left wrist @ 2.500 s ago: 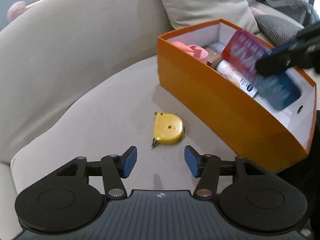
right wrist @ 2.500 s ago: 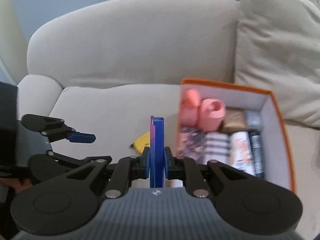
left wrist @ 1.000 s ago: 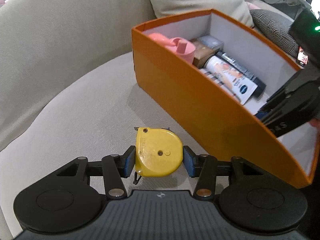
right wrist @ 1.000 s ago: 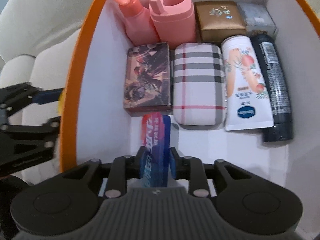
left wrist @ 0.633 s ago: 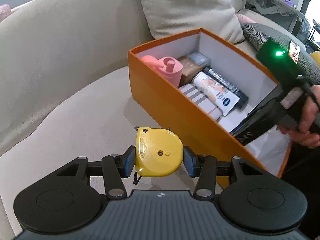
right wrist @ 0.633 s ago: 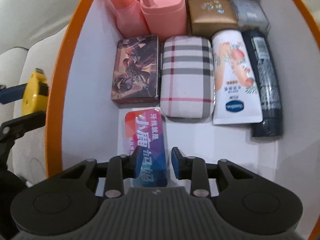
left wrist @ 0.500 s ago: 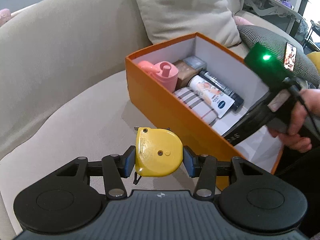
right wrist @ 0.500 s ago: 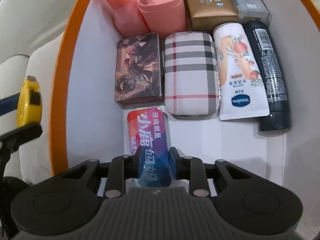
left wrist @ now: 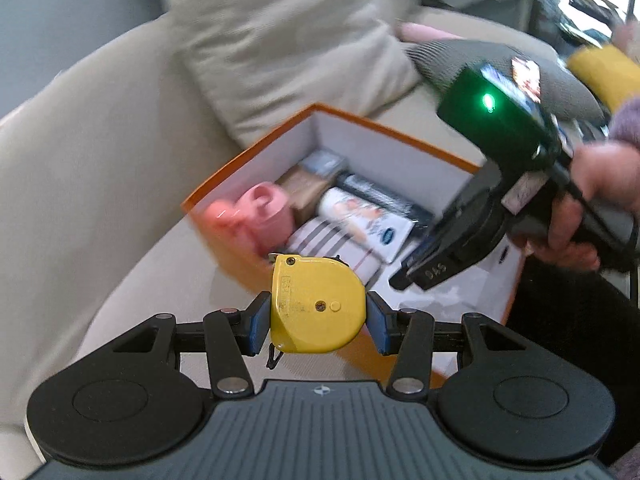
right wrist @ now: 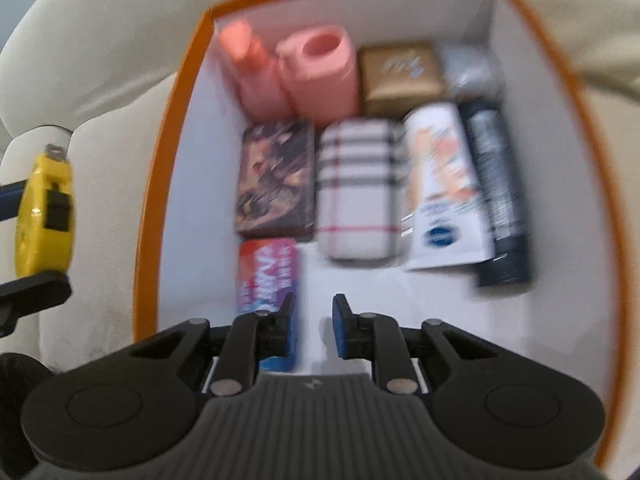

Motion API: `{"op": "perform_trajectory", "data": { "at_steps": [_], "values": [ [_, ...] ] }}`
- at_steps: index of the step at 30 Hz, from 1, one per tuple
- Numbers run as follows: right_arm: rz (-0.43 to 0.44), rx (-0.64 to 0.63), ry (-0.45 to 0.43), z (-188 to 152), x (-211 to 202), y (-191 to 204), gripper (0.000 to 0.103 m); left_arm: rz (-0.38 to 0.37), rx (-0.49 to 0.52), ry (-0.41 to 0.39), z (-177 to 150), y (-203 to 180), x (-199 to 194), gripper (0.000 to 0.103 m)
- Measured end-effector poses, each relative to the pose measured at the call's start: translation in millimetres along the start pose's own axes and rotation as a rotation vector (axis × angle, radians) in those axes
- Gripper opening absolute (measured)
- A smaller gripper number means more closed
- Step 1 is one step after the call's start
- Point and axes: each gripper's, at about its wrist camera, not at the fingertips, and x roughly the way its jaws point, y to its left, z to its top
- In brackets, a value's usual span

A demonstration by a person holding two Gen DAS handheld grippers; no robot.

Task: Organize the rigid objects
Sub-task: 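Lower the yellow tape measure into the box beside the tin and open the left gripper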

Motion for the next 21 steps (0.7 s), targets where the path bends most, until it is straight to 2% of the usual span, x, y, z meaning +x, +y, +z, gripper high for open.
{"op": "perform_trajectory", "data": {
  "at_steps": [7, 13, 17, 21],
  "values": [
    [-0.085, -0.093, -0.053, -10.3, -22.5, -32.5, 0.021, -0.074, 0.202, 0.048, 32.7, -43.9, 45.1, 0.056],
    [-0.061, -0.118, -0.083, -23.8, -35.3, -44.7, 0.021, -0.101, 0.321, 0.213, 34.7, -64.0, 102.7, 0.056],
    [-0.050, -0.127, -0.076, -26.6, -31.8, -48.2, 0.021, -0.116, 0.371, 0.285, 30.6, -73.5, 129.7, 0.056],
    [-0.057, -0.142, -0.082, -25.1, -26.8, -49.1, 0.023, -0.148, 0.383, 0.322, 27.2, -72.2, 147.2, 0.057]
  ]
}}
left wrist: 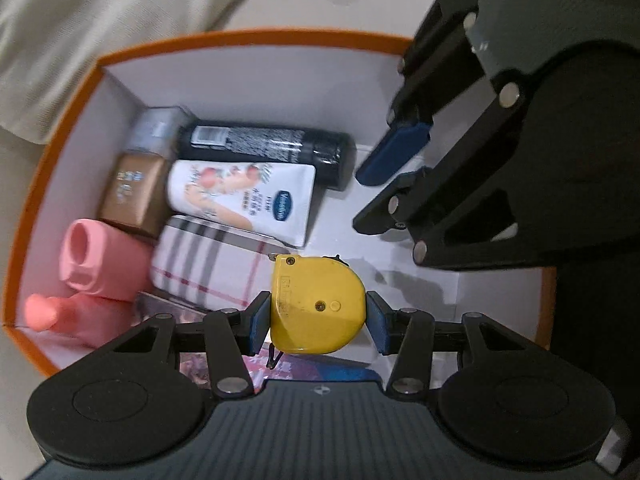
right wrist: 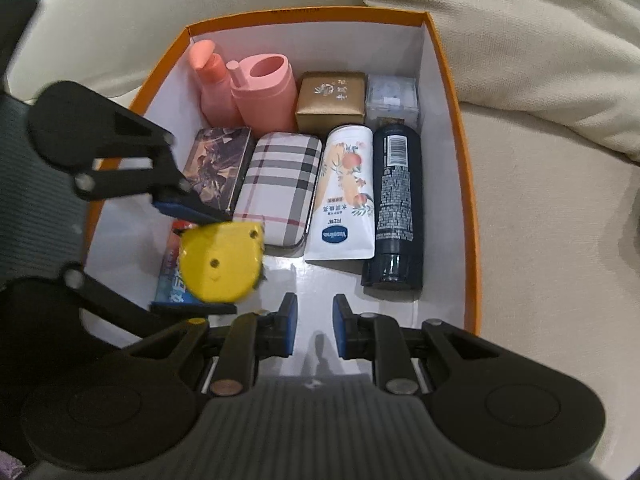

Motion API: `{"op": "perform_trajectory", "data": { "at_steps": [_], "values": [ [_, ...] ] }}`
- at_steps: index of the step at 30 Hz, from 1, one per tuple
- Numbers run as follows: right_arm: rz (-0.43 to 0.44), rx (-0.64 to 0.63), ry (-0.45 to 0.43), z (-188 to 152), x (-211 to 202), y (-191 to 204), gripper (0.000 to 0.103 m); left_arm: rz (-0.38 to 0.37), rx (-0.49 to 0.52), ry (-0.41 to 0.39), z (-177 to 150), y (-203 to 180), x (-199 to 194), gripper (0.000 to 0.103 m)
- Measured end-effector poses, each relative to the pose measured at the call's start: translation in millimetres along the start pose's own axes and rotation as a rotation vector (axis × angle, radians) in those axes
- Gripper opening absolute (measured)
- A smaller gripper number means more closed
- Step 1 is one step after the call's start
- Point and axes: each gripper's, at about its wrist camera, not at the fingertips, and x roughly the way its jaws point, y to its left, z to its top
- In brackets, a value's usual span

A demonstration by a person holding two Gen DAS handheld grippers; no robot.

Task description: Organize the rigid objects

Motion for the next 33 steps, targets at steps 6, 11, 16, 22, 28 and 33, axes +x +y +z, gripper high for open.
{"op": "perform_trajectory", "data": {
  "at_steps": [6, 11, 16, 22, 28, 33],
  "values": [
    [0.000, -0.031, 0.004, -2.1, 6.9, 0.2, 0.025, -0.002, 0.005, 0.042, 4.7, -0.2, 17.2, 0.057],
    [0.006, -0.024, 0.005, -3.1, 10.6, -0.4, 0.025, -0.024, -0.007, 0.053, 7.6, 0.0, 26.8, 0.057],
    [0.006, -0.031, 0.008, -3.2, 10.9, 0.1, 0.026, -0.006, -0.013, 0.077, 8.9, -1.0, 30.9, 0.062],
    [0.002, -0.029, 0.007, -2.1, 8.7, 0.8, 0.032, -0.018, -0.073, 0.034, 9.0, 3.7, 21.0, 0.069],
    [-0.016, -0.036, -0.005, -0.7, -3.0, 3.5, 0.038, 0.020, -0.121, -0.040, -7.8, 7.1, -16.5, 0.069],
    [-0.028, -0.046, -0.042, 3.5, -24.0, 10.7, 0.042, 0.084, -0.232, -0.145, -26.2, 4.0, -67.3, 0.069]
  ]
}}
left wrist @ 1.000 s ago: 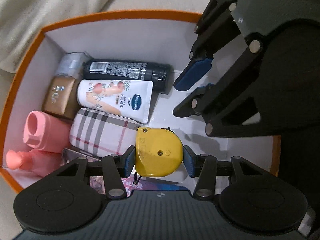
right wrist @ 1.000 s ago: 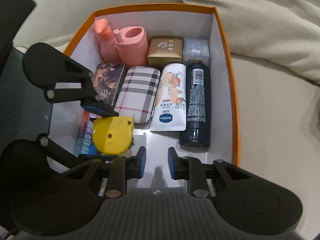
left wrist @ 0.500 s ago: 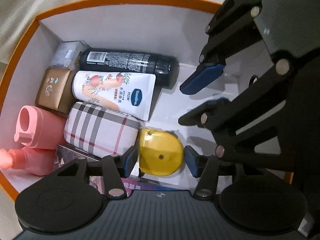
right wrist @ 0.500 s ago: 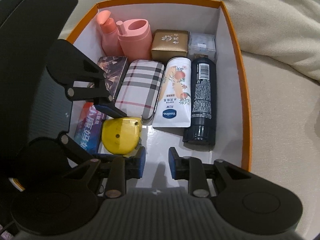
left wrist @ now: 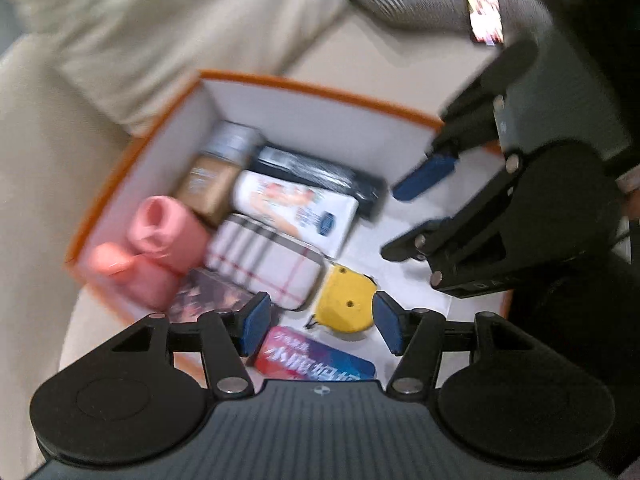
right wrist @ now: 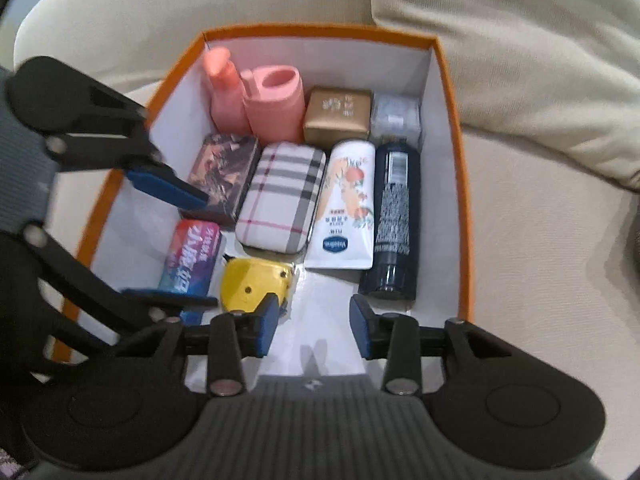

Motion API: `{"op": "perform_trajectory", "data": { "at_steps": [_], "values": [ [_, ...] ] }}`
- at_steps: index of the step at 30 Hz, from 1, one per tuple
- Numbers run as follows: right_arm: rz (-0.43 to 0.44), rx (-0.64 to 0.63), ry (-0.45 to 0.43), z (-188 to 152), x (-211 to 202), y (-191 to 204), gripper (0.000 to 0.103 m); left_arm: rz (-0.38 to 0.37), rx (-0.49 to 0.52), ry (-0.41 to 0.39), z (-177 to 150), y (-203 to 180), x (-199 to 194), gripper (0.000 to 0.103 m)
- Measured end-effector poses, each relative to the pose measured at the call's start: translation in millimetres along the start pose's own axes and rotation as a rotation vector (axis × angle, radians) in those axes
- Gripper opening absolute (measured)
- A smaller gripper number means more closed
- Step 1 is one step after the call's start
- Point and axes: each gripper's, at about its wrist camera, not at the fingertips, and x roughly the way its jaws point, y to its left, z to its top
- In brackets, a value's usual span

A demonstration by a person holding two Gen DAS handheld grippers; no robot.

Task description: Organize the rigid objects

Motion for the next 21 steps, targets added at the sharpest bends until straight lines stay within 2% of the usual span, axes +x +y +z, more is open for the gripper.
{"op": "perform_trajectory", "data": {
  "at_steps": [6, 11, 14, 17, 18, 21],
  "values": [
    [-0.016, -0.044, -0.056, 4.6, -30.4, 23.6, 0.044, 0.108, -0.151, -0.112, -29.3, 10.1, -67.5, 0.069],
    [-0.020, -0.055, -0.164, 2.8, -66.3, 45.2, 0.048, 0.227, -0.282, -0.203, -58.5, 18.0, -119.0, 0.070],
    [-0.037, -0.054, -0.240, -3.5, -85.9, 61.3, 0.052, 0.311, -0.389, -0.264, -78.9, 17.7, -146.5, 0.082],
    [-0.067, -0.057, -0.327, -13.3, -101.7, 81.6, 0.064, 0.417, -0.488, -0.315, -98.7, 12.9, -160.3, 0.085],
    [-0.075, -0.055, -0.359, -17.5, -106.1, 89.3, 0.064, 0.450, -0.524, -0.333, -105.2, 10.7, -163.4, 0.088],
    [-0.087, -0.040, -0.432, -31.7, -113.4, 109.3, 0.067, 0.516, -0.651, -0.392, -129.0, 4.5, -171.8, 0.089]
  ]
}}
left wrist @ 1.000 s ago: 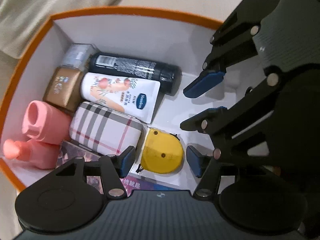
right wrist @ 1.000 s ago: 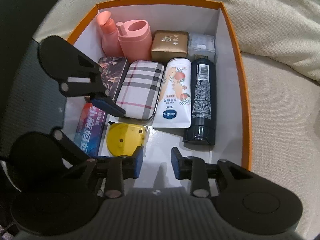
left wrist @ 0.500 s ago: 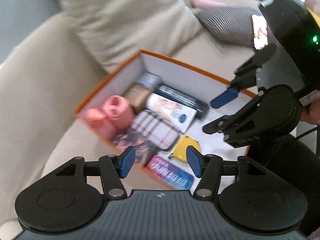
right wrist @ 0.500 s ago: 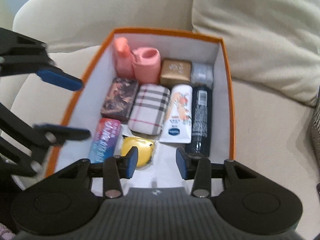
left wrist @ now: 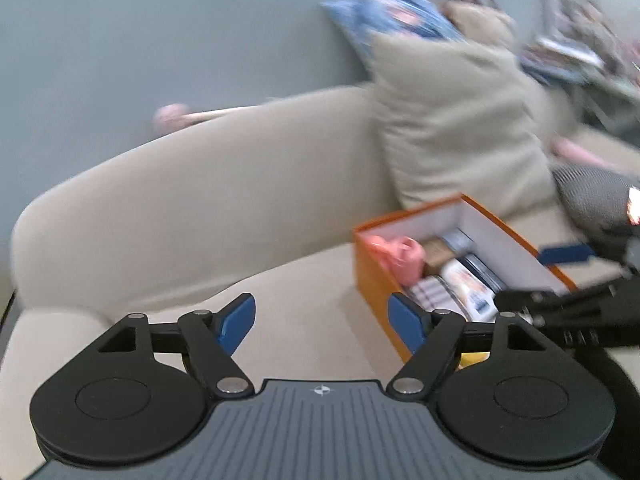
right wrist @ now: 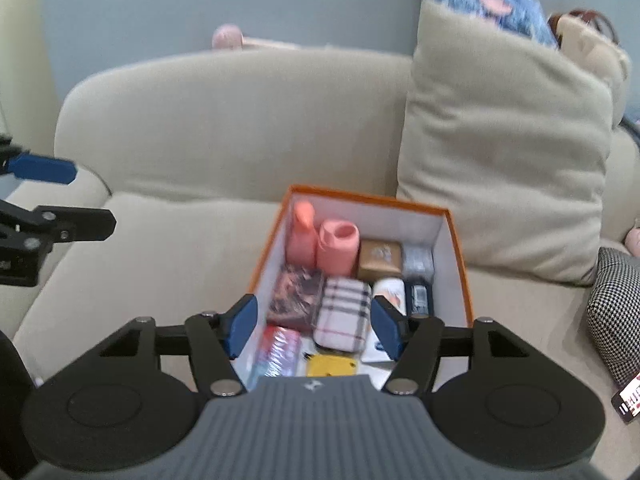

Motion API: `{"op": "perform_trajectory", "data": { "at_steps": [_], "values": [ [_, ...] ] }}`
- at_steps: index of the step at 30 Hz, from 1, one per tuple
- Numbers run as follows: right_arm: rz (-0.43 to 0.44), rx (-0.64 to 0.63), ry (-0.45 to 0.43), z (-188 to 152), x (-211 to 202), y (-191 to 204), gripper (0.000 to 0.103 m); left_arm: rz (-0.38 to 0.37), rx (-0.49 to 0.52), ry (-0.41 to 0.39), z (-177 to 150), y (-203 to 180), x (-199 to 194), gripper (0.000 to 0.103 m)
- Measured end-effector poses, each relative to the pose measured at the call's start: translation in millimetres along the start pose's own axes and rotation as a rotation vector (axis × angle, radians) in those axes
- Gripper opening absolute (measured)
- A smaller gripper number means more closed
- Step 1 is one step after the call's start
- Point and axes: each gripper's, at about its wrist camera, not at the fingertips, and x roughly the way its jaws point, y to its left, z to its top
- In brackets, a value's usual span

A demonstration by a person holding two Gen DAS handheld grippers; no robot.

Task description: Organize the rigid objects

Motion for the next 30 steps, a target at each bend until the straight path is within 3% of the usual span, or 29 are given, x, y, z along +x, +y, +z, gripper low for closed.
{"op": "perform_trajectory", "data": {
  "at_steps": [3, 9, 12, 18, 30],
  "values": [
    [-0.006, 0.030, -0.043, -10.7, -8.7, 16.2, 0.081, 0.026, -0.117, -0.021, -21.1, 13.6, -7.2, 0.089],
    [-0.084, 0.058, -0.018, -35.3, -13.0, 40.8, 0.082, 0.109, -0.236, 0.065, -59.9, 19.1, -1.4, 0.089],
    [-0.087, 0.094, -0.003, -45.1, -14.2, 46.3, 0.083, 0.131, -0.244, 0.095, -76.1, 14.1, 1.2, 0.089],
    [-0.151, 0.084, -0.014, -58.2, -17.7, 59.7, 0.085, 0.105, -0.237, 0.149, -95.9, 5.2, 0.1, 0.090],
    [-0.157, 0.109, -0.002, -70.4, -22.8, 67.8, 0.085, 0.127, -0.207, 0.137, -105.2, 2.3, -11.1, 0.089]
  ]
}}
